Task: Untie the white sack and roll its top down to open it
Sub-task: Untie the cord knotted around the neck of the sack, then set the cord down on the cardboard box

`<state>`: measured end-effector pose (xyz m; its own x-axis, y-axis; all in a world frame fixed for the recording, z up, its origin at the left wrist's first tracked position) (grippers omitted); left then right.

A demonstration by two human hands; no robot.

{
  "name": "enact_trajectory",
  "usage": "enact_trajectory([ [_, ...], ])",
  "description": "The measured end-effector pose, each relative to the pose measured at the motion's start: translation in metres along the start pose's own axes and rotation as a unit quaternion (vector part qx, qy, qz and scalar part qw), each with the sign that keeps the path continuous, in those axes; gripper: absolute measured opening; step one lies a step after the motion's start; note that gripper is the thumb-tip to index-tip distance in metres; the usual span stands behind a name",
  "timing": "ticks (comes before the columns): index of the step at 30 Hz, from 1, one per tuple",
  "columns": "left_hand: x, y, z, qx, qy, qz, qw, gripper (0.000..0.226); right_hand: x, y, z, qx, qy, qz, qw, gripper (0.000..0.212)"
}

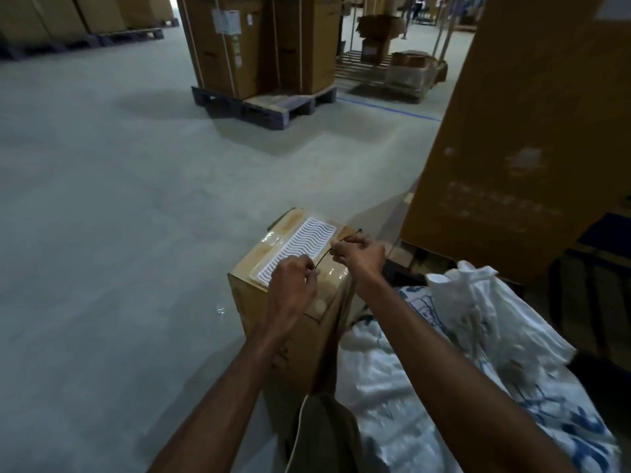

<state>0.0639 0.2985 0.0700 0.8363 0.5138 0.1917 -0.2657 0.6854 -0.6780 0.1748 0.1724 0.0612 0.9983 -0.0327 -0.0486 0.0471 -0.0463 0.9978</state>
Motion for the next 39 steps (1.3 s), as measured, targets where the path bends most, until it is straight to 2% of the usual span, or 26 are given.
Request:
enact_trajectory([
  [6,0.044,0.025,-0.012,0.029,-0.009,0.026,0.999,0.016,0.042,-0.025,-0.045,-0.027,0.018,-0.045,0.998,0.02],
  [9,0.058,0.031,-0.021,0.042,-0.002,0.033,0.999,0.019,0.052,-0.031,-0.055,-0.049,0.021,-0.074,0.996,0.026],
  [16,0.075,0.045,-0.039,0.078,-0.007,0.043,0.996,0.018,0.064,-0.034,-0.063,-0.137,0.035,-0.067,0.988,0.028],
  [23,0.067,0.035,-0.04,0.09,-0.023,0.048,0.995,0.029,0.06,-0.025,-0.051,-0.167,0.037,-0.041,0.984,0.032],
  [26,0.059,0.025,-0.036,0.08,-0.019,0.052,0.995,0.029,0.054,-0.02,-0.038,-0.174,0.04,-0.02,0.984,0.031],
  [29,0.045,0.01,-0.035,0.05,-0.01,0.054,0.997,0.028,0.043,-0.013,-0.018,-0.171,0.037,0.003,0.985,0.016],
  [34,0.002,-0.024,-0.04,0.032,-0.001,0.02,0.999,0.029,0.013,-0.007,0.033,-0.171,0.025,0.013,0.985,0.01],
  [39,-0.057,-0.052,-0.059,0.09,0.044,-0.024,0.995,0.032,-0.041,-0.011,0.112,-0.202,-0.002,0.034,0.979,0.005],
])
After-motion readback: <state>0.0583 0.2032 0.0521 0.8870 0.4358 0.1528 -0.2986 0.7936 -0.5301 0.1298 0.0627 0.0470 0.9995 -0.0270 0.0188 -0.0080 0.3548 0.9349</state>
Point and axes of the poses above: each hand's wrist, its own x-axis towards the middle knuckle, its own z-axis out of the back of the hand, y = z × x, the point moved 3 cm from there along x, towards the middle knuckle, and after that the axes turned 10 degrees about z, right-handed, at the moved point
